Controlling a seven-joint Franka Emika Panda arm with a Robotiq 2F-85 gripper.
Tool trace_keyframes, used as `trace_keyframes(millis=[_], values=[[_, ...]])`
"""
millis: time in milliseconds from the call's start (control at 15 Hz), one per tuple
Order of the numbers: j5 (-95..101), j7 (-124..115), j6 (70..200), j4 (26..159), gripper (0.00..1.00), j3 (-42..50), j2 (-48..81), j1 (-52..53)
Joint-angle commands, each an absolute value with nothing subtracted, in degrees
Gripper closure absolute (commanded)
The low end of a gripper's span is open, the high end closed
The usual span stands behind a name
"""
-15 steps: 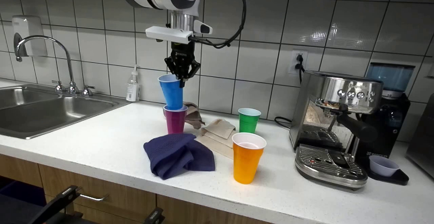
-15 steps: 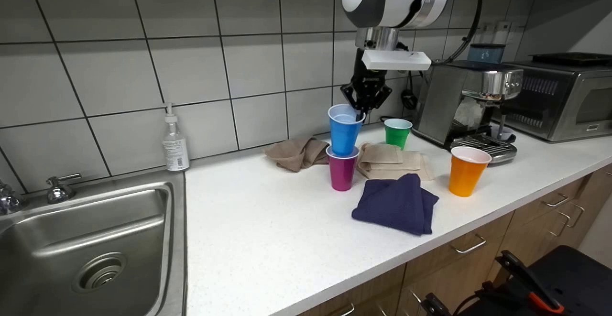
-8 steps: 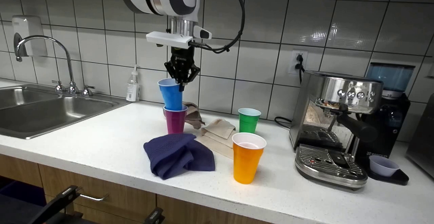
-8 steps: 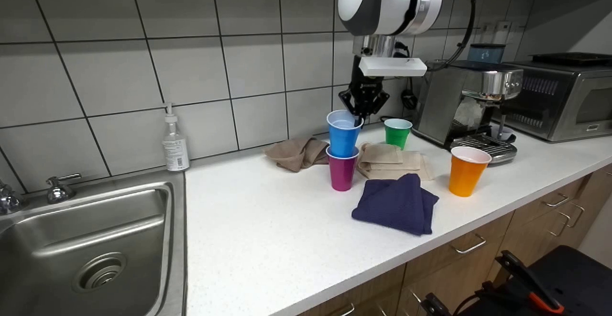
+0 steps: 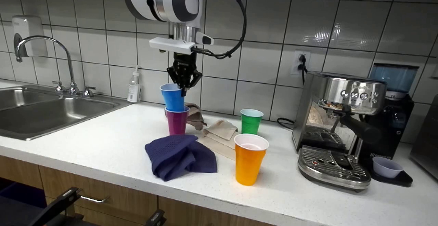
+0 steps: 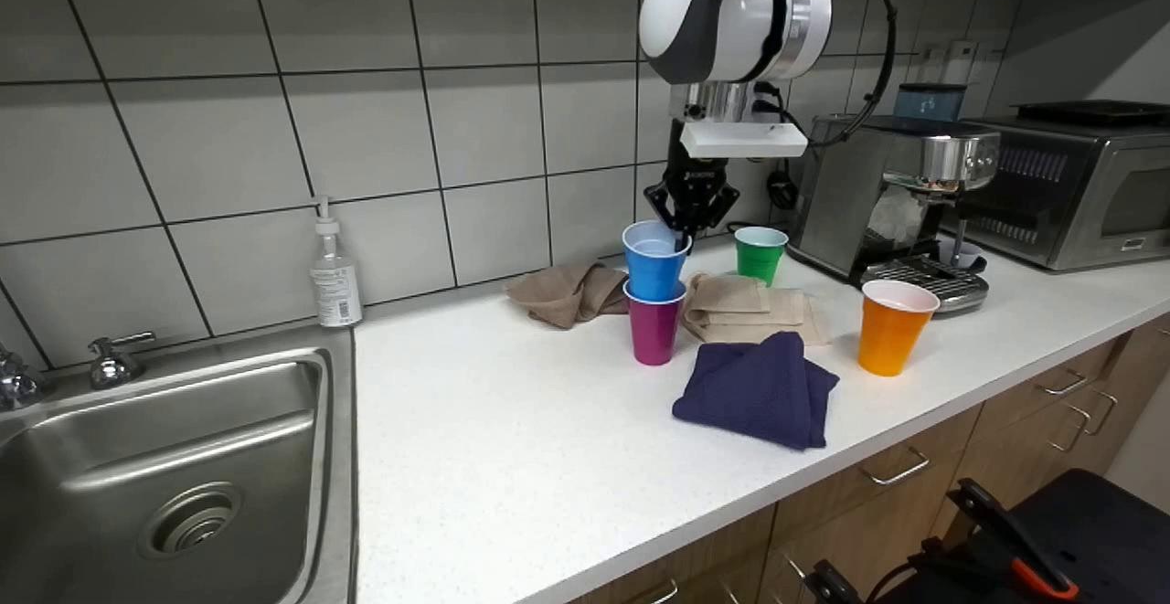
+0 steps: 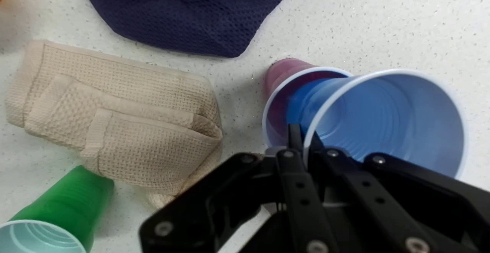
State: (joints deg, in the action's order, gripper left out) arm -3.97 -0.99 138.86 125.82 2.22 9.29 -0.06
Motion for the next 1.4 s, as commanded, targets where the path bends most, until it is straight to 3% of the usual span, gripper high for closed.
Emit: trace_keyframes(millis=[0,1200,1267,1333], values=[[-3.4,-2.0,136.8,123.0,0.99,1.8,11.5,-0.4],[-4.3,-2.4,135.8,119.8,0.99,1.8,16.4,-0.6],[-4.1,-2.4,135.7,119.8,0.71,1.9,16.5,-0.5],[-4.0,-2.5,135.6,119.7,0.69,1.9,16.5,-0.5]])
